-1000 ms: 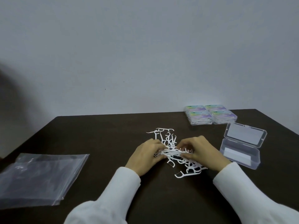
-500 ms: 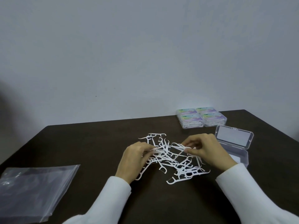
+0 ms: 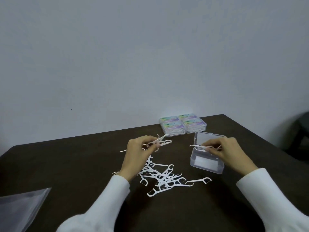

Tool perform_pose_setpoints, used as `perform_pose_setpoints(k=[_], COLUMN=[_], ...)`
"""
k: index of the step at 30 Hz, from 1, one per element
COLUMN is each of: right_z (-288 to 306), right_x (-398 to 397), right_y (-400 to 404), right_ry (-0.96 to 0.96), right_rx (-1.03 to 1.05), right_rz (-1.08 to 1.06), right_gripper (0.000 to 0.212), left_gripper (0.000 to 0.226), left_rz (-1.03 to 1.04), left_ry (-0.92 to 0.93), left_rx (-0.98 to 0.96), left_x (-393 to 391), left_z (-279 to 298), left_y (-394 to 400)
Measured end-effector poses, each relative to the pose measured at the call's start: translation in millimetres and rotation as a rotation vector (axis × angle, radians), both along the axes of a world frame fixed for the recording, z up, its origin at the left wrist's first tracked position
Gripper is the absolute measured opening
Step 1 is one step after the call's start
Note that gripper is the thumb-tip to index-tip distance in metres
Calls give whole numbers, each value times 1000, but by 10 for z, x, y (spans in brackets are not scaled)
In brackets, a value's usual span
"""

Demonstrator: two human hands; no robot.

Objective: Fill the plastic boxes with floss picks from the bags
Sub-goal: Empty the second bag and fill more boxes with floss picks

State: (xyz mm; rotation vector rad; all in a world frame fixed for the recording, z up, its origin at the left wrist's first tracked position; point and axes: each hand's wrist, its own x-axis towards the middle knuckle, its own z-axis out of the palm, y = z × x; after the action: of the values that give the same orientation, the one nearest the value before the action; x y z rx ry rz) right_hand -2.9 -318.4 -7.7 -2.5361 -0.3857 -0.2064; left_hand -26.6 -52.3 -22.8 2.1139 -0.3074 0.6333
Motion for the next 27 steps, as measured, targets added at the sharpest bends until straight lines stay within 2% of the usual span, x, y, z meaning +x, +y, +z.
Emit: perform_pose_setpoints(k=[5,10,14,19,23,27], right_z=[-165,-201,-179,-198,-303,-299], right_x=[7,-35,-81,-149,-147,-144], right_y=[-69,-222,-386,-532,-553,-543], right_ry=[104,-12,-28,129,77,45], right_rx=[-89,32,42,-49,-27,76], right_rz=[-5,-11,-52,106,141,176], right_gripper=[30,15,22,34,25,19], left_gripper=[18,18,23,32,21,22], left_rz=[-83,-137,-181,-225,-249,-291], left_ry=[65,91,142,205,197,228], left_rx=[-9,26,81,132,286,247], left_x=[199,287,360,426,457,484], left_z=[-33,-56,-99,-165,-244,-258], left_y=[-453,-815,-1043,-1196,-1198,-1146])
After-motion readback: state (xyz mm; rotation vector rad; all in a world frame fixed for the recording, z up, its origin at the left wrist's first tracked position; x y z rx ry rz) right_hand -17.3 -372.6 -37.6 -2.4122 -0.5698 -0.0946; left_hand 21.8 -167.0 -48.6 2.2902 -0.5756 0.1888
